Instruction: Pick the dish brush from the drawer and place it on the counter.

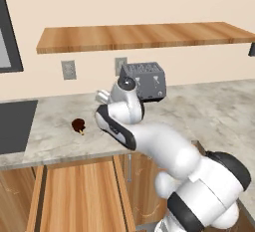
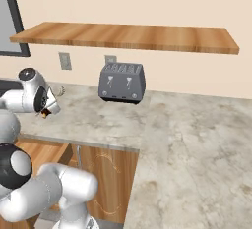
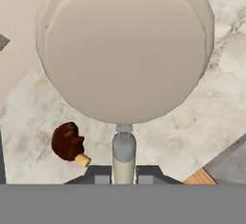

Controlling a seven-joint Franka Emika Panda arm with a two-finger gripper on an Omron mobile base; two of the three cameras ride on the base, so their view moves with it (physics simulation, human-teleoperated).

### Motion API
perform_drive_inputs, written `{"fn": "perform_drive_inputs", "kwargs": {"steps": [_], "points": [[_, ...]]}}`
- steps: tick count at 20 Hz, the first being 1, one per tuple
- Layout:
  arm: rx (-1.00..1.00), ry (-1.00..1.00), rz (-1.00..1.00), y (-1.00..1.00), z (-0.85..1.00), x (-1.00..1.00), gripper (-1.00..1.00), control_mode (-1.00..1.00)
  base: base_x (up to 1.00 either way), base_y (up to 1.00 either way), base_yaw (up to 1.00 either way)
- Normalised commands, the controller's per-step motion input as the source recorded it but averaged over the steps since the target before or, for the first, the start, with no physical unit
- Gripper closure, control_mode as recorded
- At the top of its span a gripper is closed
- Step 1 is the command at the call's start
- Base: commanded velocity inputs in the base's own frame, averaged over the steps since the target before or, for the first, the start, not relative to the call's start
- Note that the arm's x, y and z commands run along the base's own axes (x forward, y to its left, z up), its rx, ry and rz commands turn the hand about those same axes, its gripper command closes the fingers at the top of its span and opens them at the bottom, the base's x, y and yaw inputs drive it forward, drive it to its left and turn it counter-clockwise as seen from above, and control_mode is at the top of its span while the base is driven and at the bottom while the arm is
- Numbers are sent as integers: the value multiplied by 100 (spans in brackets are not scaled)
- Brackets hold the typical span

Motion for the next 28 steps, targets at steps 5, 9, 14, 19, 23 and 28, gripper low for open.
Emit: {"fn": "perform_drive_inputs", "kwargs": {"steps": [5, 9, 14, 19, 23, 28], "points": [[-18, 54, -11, -8, -89, 98, 100, -100, 0, 0, 0], [-11, 49, 0, -7, -100, 68, 100, -100, 0, 0, 0], [-3, 31, 0, -20, -100, 31, 100, -100, 0, 0, 0], [0, 1, -3, -33, -100, -13, -100, -100, 0, 0, 0], [5, -8, -1, -43, -61, -28, -100, -100, 0, 0, 0], [30, -52, 0, -55, 73, -59, -100, -100, 0, 0, 0]]}}
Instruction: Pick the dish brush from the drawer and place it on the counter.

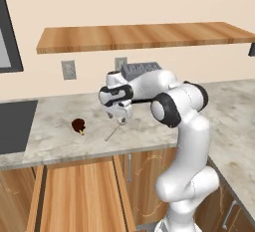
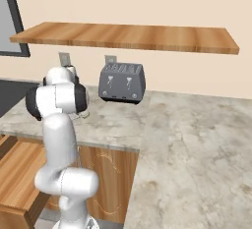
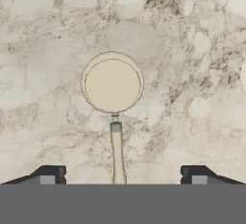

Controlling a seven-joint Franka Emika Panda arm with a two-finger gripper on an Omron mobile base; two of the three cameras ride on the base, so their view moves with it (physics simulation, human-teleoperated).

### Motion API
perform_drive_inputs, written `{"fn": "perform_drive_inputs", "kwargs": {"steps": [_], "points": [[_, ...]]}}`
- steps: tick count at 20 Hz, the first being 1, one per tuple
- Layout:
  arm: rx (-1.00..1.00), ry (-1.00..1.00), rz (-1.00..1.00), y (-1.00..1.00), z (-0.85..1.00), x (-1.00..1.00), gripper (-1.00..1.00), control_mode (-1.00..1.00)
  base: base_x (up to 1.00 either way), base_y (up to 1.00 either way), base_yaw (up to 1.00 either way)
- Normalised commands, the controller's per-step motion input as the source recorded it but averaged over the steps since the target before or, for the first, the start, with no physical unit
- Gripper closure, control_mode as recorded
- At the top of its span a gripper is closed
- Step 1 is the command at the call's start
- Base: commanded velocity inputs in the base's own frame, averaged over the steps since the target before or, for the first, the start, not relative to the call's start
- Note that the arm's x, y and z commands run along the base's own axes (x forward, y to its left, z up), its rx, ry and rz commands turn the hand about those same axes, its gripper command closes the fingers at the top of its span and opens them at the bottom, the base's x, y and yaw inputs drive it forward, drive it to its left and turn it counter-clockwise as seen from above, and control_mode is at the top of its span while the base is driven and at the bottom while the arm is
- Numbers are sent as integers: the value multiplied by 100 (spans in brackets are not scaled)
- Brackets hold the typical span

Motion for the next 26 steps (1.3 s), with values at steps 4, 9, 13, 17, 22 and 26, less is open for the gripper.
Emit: {"fn": "perform_drive_inputs", "kwargs": {"steps": [4, 9, 13, 17, 22, 26], "points": [[26, -64, 0, -36, 77, -82, -100, -100, 0, 0, 0], [14, -63, 0, -17, 56, -100, -100, -100, 0, 0, 0], [8, -49, 0, -19, 47, -100, -100, -100, 0, 0, 0], [0, -30, 0, -19, 38, -100, -100, -100, 0, 0, 0], [-1, -20, -6, 3, 26, -99, -100, -100, 0, 0, 0], [-8, 1, -2, 24, 0, -13, -100, -100, 0, 0, 0]]}}
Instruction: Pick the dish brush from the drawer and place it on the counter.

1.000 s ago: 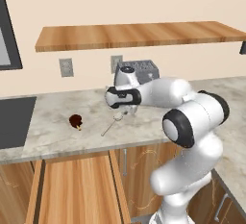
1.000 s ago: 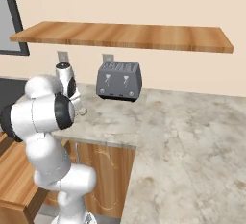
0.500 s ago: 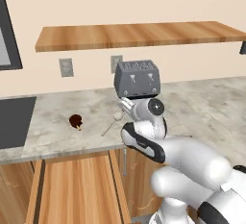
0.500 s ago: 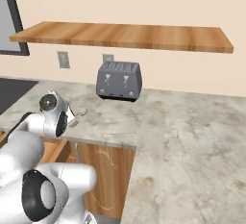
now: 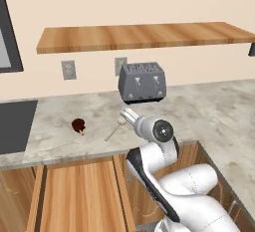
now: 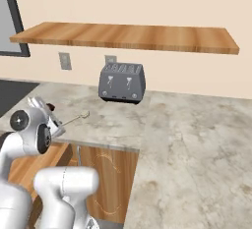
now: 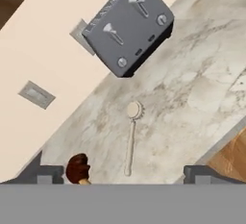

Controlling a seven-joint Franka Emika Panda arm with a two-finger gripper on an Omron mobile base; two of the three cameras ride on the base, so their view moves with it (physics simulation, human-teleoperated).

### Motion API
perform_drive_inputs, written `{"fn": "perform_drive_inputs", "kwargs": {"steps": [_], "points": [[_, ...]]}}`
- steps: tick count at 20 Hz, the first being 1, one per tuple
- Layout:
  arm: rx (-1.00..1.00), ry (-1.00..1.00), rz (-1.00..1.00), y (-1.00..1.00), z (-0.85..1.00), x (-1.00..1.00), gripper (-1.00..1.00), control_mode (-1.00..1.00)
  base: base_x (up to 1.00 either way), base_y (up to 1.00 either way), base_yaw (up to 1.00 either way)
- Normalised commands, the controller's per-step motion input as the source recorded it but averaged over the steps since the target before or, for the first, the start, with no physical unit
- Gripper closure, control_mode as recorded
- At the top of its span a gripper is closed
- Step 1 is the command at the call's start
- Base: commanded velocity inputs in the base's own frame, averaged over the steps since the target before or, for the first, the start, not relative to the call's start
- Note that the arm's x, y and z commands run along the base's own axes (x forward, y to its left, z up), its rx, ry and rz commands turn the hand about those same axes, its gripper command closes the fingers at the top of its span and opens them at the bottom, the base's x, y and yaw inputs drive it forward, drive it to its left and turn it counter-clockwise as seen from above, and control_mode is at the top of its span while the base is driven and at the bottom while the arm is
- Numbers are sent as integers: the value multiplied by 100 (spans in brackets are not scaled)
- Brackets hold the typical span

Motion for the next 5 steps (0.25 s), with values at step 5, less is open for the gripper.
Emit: {"fn": "perform_drive_inputs", "kwargs": {"steps": [5], "points": [[0, 0, 0, 0, 0, 0, -100, -100, 0, 0, 0]]}}
